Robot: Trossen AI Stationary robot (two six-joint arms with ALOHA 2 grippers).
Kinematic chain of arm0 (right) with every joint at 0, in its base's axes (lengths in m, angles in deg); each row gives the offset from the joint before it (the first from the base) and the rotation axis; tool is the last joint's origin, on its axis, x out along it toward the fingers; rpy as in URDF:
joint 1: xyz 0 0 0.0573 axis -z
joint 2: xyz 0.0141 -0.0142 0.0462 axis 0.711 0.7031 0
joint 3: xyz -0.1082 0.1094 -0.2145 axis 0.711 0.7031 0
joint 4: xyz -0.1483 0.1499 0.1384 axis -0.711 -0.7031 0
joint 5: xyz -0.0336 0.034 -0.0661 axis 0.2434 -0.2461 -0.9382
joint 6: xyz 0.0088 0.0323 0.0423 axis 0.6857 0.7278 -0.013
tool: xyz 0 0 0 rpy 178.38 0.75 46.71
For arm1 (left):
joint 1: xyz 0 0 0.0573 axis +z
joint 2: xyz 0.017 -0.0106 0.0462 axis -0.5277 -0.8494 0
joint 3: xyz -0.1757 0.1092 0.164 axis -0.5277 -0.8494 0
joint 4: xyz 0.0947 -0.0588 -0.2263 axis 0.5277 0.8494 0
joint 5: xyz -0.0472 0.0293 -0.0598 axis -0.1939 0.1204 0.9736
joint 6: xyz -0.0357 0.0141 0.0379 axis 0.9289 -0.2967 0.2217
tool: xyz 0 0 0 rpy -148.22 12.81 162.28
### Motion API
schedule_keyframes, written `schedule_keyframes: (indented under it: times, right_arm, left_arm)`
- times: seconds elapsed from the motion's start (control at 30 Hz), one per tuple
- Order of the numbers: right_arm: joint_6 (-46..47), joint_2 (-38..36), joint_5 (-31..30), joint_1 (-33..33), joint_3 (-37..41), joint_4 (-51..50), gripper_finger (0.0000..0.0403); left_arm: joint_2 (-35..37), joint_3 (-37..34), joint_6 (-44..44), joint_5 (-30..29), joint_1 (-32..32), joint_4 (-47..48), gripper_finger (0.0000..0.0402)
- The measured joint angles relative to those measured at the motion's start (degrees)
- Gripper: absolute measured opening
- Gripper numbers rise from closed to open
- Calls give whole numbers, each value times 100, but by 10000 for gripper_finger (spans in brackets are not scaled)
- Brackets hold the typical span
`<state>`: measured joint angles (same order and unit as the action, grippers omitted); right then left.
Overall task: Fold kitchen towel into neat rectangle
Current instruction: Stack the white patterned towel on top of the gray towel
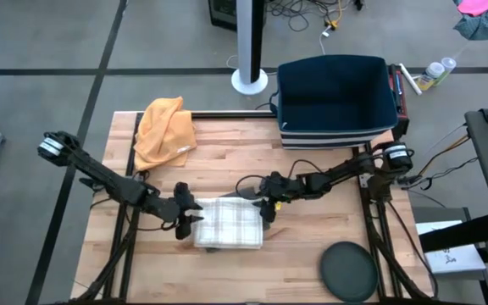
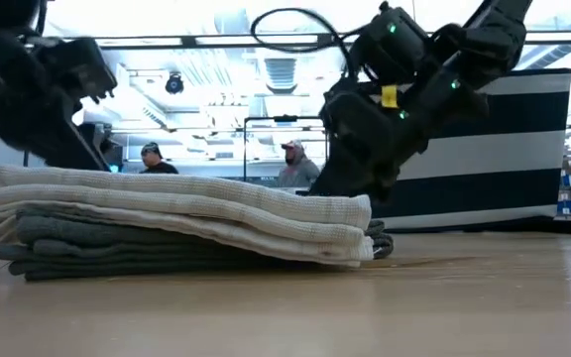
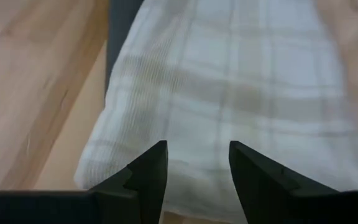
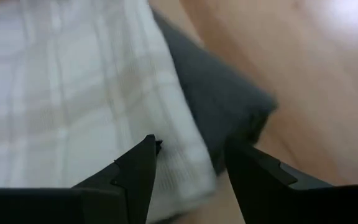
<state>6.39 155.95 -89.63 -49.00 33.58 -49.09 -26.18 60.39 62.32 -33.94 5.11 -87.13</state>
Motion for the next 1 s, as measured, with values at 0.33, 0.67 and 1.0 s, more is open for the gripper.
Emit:
schedule_keyframes:
  times: [0.33,0.67,1.0]
  right_arm:
    - [1142,96,714,213,-24,2,183]
    - [2066,38,1297,372,-19,-36,183]
    - [2125,9,1719,384,13,-30,183]
  left_arm:
    - [-1118,166,41,102,-4,-154,164]
    - [-1492,336,-57,168,-4,-131,164]
    - [-1424,312,-59,194,-7,-104,164]
